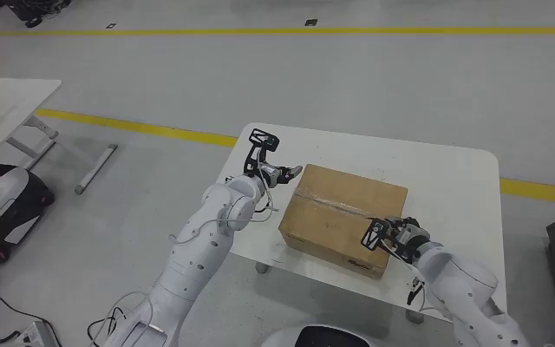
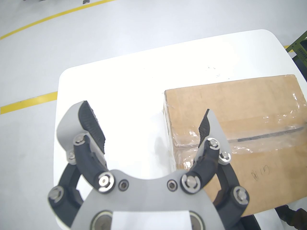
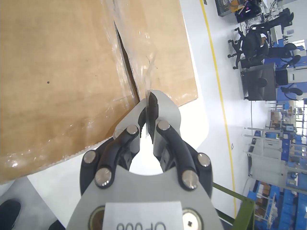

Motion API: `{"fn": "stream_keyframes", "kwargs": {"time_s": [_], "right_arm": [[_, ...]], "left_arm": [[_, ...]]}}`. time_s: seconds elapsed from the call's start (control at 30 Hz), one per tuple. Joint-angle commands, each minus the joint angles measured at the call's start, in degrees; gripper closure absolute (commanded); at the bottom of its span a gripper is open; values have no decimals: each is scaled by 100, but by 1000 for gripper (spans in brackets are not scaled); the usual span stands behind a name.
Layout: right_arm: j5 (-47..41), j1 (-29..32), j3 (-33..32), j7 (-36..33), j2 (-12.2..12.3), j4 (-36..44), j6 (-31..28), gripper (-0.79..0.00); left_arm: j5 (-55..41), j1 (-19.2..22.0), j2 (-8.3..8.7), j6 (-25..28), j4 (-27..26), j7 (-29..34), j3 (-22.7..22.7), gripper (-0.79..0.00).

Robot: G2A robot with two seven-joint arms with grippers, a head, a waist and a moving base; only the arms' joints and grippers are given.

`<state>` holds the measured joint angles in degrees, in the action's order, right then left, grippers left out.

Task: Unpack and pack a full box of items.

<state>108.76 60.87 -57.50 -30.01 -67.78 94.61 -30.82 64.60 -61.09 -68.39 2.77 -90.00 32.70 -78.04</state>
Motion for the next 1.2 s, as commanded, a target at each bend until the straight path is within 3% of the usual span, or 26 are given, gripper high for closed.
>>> {"fn": "stream_keyframes", "kwargs": {"time_s": [0.0,0.03,0.07,0.33,0.57,0.7,0.8,0.83,0.87,0.97,1.0,1.17], "right_arm": [[-29,-22,-15,-9,-6,-23,-40,-690],[-52,-32,-35,-18,-8,-19,-64,-763],[-82,-38,-65,-33,-8,-17,-83,-785],[-431,96,-467,-205,32,214,-286,-785],[-979,480,-1200,-398,132,560,-463,-785],[-2046,742,-1751,-377,150,757,-305,-785],[-3708,915,-2185,-384,126,841,-65,-785],[-4307,950,-2300,-427,120,853,-20,-671],[-4836,976,-2383,-487,117,872,-24,-459],[-6073,1035,-2519,-681,116,876,30,-46],[-6346,1037,-2518,-759,117,885,30,0],[-7299,1010,-2220,-1086,109,845,-31,0]], "left_arm": [[0,0,0,0,0,0,0,-785],[0,0,0,0,0,0,0,-785],[0,0,0,0,0,0,0,-785],[0,0,0,0,0,0,0,-785],[0,0,0,0,0,0,0,-785],[0,0,0,0,0,0,0,-785],[0,0,0,0,0,0,0,-785],[0,0,0,0,0,0,0,-785],[0,0,0,0,0,0,0,-785],[139,-103,9,-87,-9,-140,-45,-785],[248,-134,15,-130,-22,-162,-58,-785],[511,-296,40,-313,-54,-202,-202,-785]]}}
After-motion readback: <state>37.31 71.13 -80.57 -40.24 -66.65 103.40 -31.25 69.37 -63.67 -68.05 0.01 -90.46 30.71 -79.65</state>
